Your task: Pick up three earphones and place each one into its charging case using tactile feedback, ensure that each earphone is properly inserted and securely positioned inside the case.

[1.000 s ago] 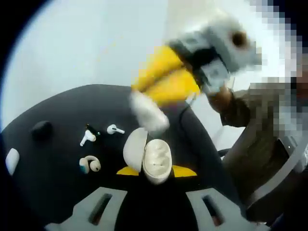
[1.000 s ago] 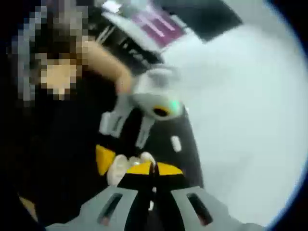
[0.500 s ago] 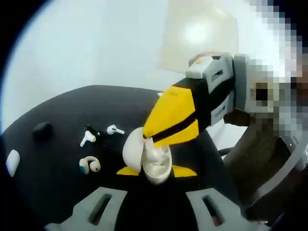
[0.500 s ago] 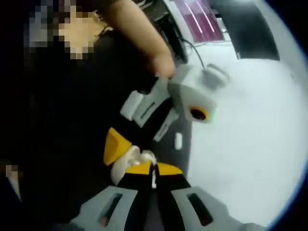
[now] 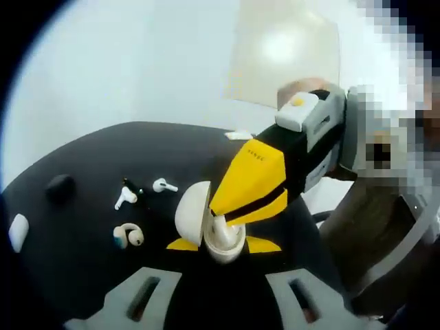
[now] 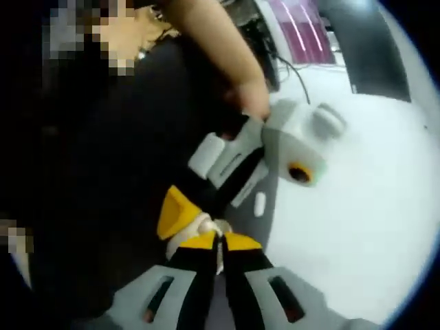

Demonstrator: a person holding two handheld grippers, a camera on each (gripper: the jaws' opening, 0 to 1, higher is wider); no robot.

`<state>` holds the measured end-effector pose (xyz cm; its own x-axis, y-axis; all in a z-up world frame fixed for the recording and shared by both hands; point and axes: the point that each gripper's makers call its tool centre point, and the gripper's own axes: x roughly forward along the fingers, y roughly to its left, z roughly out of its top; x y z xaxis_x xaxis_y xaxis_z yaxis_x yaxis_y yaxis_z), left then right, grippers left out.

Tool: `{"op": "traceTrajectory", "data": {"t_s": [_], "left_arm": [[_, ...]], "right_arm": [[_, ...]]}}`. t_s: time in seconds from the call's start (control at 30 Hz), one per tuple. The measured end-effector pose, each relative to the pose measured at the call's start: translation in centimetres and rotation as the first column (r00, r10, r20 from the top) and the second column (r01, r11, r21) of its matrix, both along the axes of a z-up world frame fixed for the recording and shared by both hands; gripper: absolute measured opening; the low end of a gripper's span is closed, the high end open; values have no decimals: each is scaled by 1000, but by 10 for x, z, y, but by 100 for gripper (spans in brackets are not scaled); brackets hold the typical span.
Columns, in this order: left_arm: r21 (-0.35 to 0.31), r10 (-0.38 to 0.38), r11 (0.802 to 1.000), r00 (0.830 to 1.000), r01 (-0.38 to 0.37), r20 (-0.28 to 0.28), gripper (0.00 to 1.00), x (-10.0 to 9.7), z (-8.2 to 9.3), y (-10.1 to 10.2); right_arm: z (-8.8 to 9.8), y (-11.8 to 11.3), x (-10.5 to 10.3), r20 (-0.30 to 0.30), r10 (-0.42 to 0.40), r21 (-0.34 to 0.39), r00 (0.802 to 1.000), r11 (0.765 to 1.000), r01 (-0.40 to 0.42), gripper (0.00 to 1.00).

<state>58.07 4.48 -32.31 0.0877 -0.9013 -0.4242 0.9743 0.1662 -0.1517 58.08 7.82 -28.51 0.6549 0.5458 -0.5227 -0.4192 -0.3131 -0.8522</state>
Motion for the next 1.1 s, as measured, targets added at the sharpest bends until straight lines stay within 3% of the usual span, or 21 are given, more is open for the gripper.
{"op": "traceTrajectory", "data": {"t_s": [0.2,0.33,0.43,0.6,0.7,0.83,0.93,1.1], "left_arm": [[-3,0,1000,1000,0,-5,19,11,2,8],[-3,-1,1000,1000,1,0,19,17,3,13],[-5,-1,1000,1000,1,-2,19,30,4,24],[-4,-3,1000,1000,3,6,19,30,4,24],[-4,-4,1000,1000,4,7,19,27,4,22],[-6,-3,1000,1000,3,4,19,42,6,33],[-5,-3,1000,1000,3,5,19,45,6,36],[-4,-2,1000,1000,2,8,19,30,4,24]], "right_arm": [[3,1,0,-23,-15,38,1000,999,16,10],[6,0,-3,-82,-30,85,996,996,37,10],[9,0,-6,-142,-18,136,990,990,37,11],[35,-4,-6,-223,-11,283,975,956,75,10],[47,-14,2,-219,-32,320,975,942,103,10],[51,-23,11,-203,-68,340,977,931,135,10],[54,-24,16,-263,-60,399,963,902,165,10],[54,-25,39,-422,-47,469,905,843,262,10]]}}
